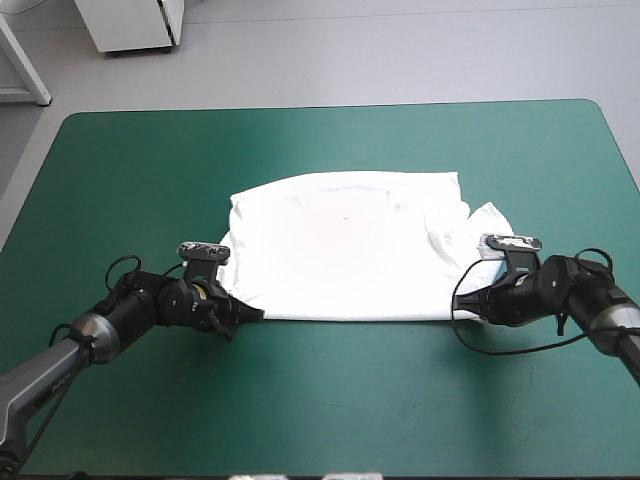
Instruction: Fold the cloth
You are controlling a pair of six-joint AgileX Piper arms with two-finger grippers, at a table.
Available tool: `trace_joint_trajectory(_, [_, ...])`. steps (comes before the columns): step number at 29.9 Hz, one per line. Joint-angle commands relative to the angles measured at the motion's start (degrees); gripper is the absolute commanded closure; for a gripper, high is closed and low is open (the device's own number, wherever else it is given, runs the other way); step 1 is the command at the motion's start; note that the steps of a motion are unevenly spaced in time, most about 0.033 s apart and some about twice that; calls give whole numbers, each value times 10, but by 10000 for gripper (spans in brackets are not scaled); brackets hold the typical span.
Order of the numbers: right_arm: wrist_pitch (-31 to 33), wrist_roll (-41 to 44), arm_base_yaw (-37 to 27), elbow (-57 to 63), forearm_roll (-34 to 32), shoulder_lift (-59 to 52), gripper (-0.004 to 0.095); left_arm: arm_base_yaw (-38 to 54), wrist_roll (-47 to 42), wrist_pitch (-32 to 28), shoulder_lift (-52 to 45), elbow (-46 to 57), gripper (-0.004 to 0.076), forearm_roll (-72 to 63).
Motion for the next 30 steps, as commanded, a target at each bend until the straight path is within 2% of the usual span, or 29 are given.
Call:
trace_joint_trajectory(1, [3,-6,1,-6,13,-23,925,-4,-8,5,-18,-9,732,-9])
trace_joint_trajectory(3, [7,-6,1,-6,13,-19,916,-4,-10,7,-18,-9,719,-10])
trace_joint_trajectory(5, [13,-13,1,-6,13,-18,849,-4,-10,13,-18,-11,673,-13])
trace_joint_trajectory(8, [29,-14,1,-9,15,-18,581,-4,-10,56,-18,-28,508,-14])
trace_joint_trajectory(10, [49,-14,1,-19,28,-20,381,-4,-13,117,-19,-59,378,-12])
trace_joint_trajectory(12, [51,-10,1,-32,28,-28,281,-4,-13,148,-29,-93,279,-1])
trace_joint_trajectory(16, [67,13,0,-78,21,-53,305,-3,-31,166,-67,-156,249,52])
trace_joint_trajectory(19, [98,38,0,-120,3,-68,332,-3,-50,218,-87,-205,249,102])
trace_joint_trajectory(23, [137,83,0,-179,-58,-84,332,-3,-53,293,-91,-250,248,146])
trace_joint_trajectory(26, [162,107,0,-223,-109,-89,332,-3,-59,298,-91,-268,249,163])
trace_joint_trajectory(30, [175,123,0,-263,-126,-90,332,9,-94,298,-82,-277,249,156])
